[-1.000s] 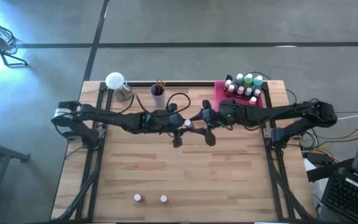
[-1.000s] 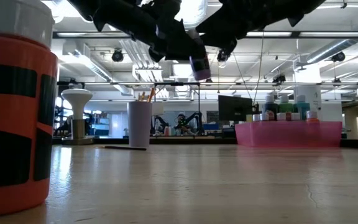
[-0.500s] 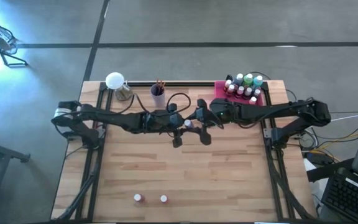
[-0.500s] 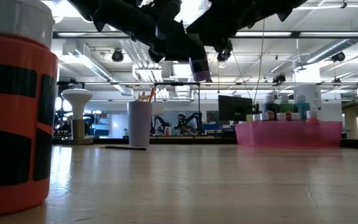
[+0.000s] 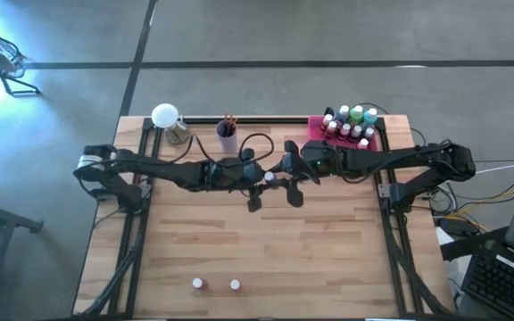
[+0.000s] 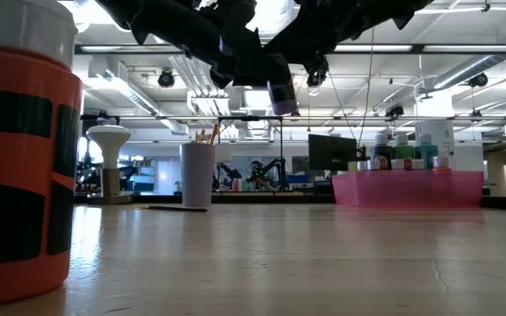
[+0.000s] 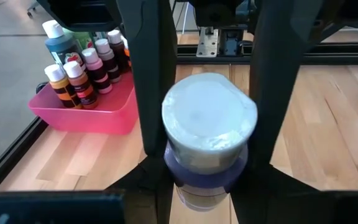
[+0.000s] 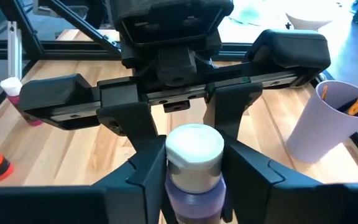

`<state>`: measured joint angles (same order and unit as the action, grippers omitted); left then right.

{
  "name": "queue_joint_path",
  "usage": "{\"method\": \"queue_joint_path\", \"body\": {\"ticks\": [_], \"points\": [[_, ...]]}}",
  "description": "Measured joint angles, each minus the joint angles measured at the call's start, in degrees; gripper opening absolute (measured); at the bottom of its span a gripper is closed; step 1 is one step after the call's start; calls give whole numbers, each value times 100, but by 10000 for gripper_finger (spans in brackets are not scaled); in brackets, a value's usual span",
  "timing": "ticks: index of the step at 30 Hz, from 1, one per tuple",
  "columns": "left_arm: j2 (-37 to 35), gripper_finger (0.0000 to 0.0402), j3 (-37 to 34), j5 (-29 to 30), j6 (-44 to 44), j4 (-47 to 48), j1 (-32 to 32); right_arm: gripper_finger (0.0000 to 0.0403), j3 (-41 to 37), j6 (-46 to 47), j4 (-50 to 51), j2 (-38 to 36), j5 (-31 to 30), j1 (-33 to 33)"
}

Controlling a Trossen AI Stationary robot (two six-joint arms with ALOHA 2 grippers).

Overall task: Pick & Place Paint Supplies
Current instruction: Put the small purple paint bottle into the pink bin

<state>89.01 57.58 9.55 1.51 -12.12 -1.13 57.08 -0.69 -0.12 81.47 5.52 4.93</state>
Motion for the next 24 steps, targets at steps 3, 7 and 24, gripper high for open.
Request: {"method": "queue_joint_path", "body": {"ticks": [3,7,24], "points": [[0,124,0,-3,-7,4,1,123,-4,-13,0,0,-15,-2],[0,124,0,-5,-3,7,1,119,-4,-8,0,0,-92,-7],[0,228,15,-90,-7,22,1,126,-11,33,61,2,-136,0]]}}
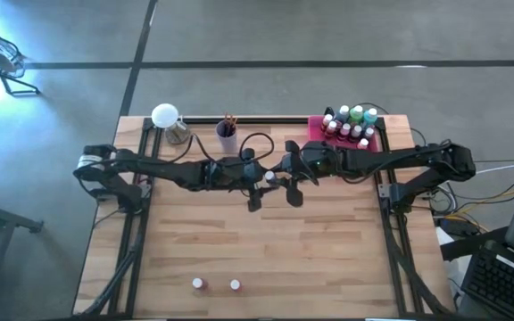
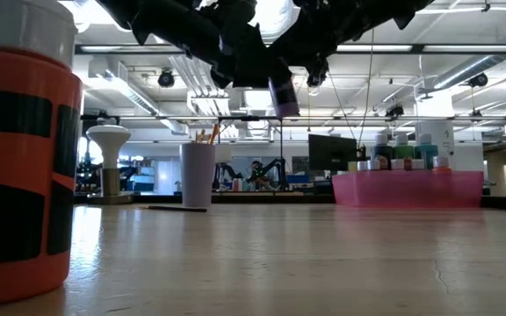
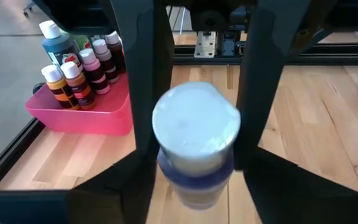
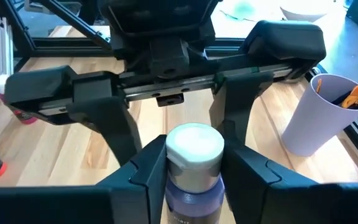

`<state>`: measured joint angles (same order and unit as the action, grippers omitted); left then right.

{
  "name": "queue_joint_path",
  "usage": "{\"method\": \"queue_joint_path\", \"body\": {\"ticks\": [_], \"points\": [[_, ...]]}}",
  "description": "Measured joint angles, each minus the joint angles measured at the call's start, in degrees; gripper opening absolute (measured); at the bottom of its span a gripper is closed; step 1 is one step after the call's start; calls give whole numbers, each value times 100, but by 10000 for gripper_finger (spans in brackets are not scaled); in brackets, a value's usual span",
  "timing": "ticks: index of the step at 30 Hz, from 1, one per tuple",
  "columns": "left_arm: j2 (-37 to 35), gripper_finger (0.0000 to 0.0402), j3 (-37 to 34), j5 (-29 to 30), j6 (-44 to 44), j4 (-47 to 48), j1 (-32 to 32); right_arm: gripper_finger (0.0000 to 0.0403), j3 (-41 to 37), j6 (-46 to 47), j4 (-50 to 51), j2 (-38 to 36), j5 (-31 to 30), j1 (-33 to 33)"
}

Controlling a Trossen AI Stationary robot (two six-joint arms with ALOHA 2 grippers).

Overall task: Pick & Place Paint Supplies
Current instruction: Put the small purple paint bottle into the pink bin

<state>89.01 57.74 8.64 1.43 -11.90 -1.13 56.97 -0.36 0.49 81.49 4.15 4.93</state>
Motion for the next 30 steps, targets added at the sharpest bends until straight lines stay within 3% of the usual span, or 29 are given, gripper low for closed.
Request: {"method": "queue_joint_path", "body": {"ticks": [5,8,16,24,30], "points": [[-89,277,4,8,189,300,0,124,-2,137,276,-85,-65,0],[-296,297,4,144,260,394,0,114,-2,263,707,-220,-509,-9],[-634,303,9,1169,192,1082,-4,127,-261,649,1609,-849,-2448,-4],[-629,301,2,1204,186,1054,-2,114,-1286,1532,1593,-2019,-4673,53],[-627,300,0,1202,173,908,-2,127,-2130,2132,1231,-2830,-5198,327]]}}
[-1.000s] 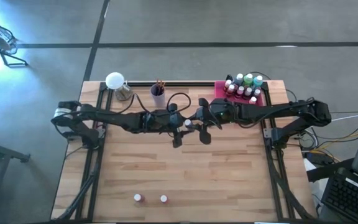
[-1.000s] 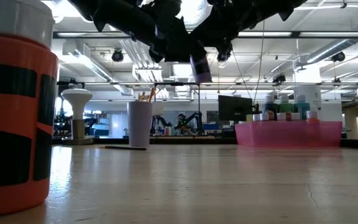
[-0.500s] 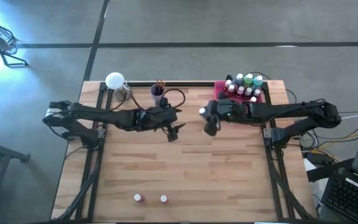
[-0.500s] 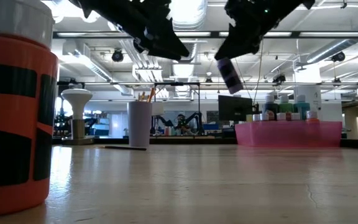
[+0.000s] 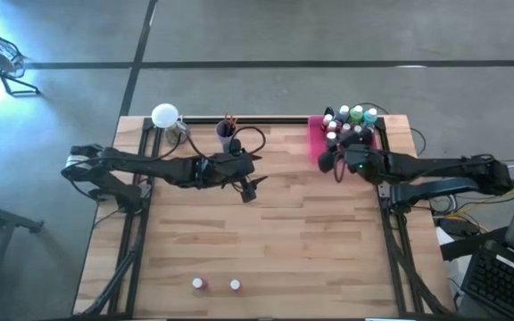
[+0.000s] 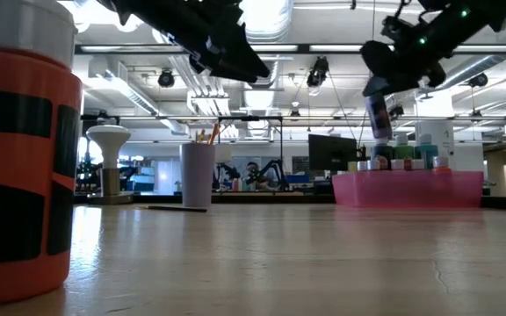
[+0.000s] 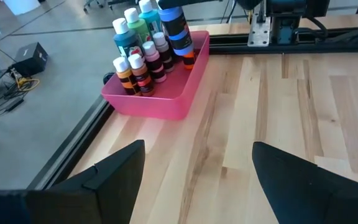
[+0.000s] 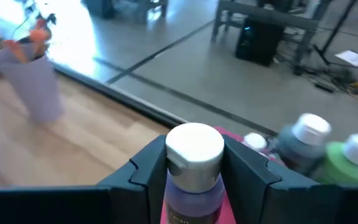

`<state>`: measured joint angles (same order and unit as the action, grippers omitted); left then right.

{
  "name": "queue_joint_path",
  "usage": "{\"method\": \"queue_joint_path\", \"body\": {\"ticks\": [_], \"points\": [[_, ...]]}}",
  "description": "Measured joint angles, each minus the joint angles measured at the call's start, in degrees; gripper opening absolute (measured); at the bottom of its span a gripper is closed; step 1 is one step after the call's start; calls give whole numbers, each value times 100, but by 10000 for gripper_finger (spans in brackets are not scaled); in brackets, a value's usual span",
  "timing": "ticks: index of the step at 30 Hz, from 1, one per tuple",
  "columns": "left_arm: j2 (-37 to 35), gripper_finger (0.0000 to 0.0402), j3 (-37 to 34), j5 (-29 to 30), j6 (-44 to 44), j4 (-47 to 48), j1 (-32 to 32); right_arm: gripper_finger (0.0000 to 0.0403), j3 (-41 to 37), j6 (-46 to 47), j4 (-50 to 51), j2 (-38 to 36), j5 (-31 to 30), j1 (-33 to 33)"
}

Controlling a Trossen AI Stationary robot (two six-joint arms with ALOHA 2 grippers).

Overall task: Pick & Place Paint Supplies
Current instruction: Put the small purple paint bottle into the pink bin

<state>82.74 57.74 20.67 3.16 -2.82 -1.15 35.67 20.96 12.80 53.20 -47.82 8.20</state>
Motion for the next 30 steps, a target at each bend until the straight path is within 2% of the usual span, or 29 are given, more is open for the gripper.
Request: {"method": "queue_joint_path", "body": {"ticks": [5,10,18,24,30], "points": [[1,300,0,0,0,-16,0,117,-588,141,-410,-339,-326,294],[4,300,0,0,0,-16,0,118,-987,163,-838,-393,-345,730],[4,300,-2,-2,2,-15,0,125,-1203,555,-897,-271,-355,1489],[4,300,-2,-1,4,-14,0,115,-1256,565,-953,-84,-365,1677],[4,300,-2,-1,4,-14,0,136,-1362,552,-1209,219,-485,1802]]}}
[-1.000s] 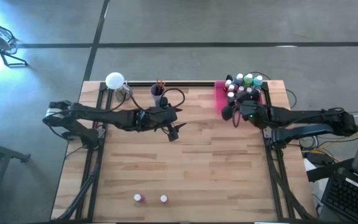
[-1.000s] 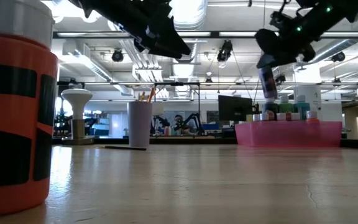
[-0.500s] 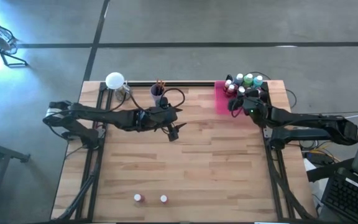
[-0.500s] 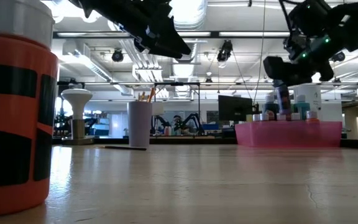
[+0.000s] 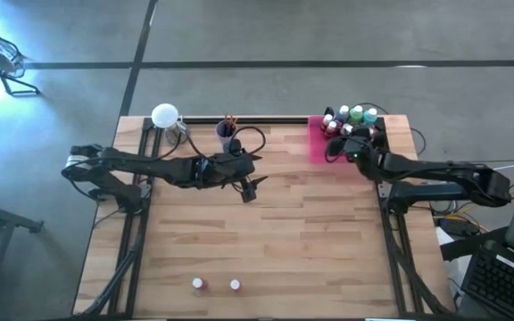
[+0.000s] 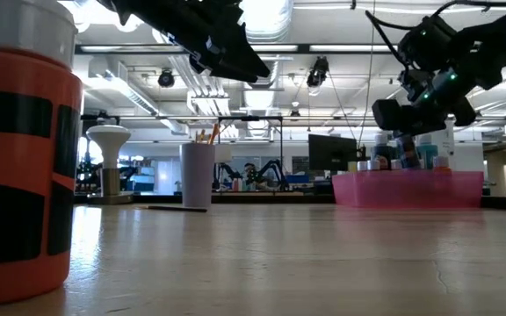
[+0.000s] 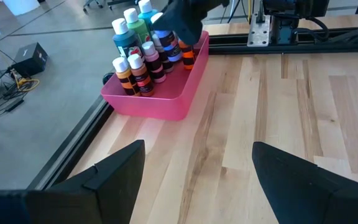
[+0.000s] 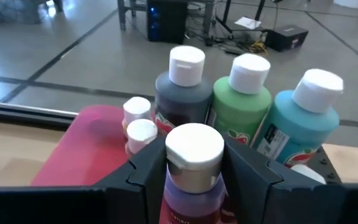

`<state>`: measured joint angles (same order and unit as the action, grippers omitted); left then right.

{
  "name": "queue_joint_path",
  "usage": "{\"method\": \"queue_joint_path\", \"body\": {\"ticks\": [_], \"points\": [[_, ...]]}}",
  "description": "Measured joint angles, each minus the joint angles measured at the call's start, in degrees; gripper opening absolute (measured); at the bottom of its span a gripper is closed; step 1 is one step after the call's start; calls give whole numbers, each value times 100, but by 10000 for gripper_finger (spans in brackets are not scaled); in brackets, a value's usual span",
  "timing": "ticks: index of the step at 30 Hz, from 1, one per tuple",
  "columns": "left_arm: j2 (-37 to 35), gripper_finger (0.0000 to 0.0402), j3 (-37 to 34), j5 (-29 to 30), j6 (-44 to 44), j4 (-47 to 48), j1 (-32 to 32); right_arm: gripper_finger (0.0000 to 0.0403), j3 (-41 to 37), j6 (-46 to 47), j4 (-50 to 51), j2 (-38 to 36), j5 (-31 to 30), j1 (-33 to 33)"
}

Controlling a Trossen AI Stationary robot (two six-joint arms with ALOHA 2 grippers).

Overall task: Pick & Place Paint Supplies
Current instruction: Put the small purple paint bottle into the pink bin

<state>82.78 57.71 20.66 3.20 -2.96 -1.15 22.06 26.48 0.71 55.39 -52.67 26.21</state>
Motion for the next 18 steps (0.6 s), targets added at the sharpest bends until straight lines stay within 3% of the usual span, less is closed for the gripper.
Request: {"method": "queue_joint_path", "body": {"ticks": [9,18], "points": [[0,300,0,-2,0,2,0,114,-592,-42,-1298,515,2,124],[0,300,-2,-1,2,2,0,138,-1061,3,-2431,1116,8,316]]}}
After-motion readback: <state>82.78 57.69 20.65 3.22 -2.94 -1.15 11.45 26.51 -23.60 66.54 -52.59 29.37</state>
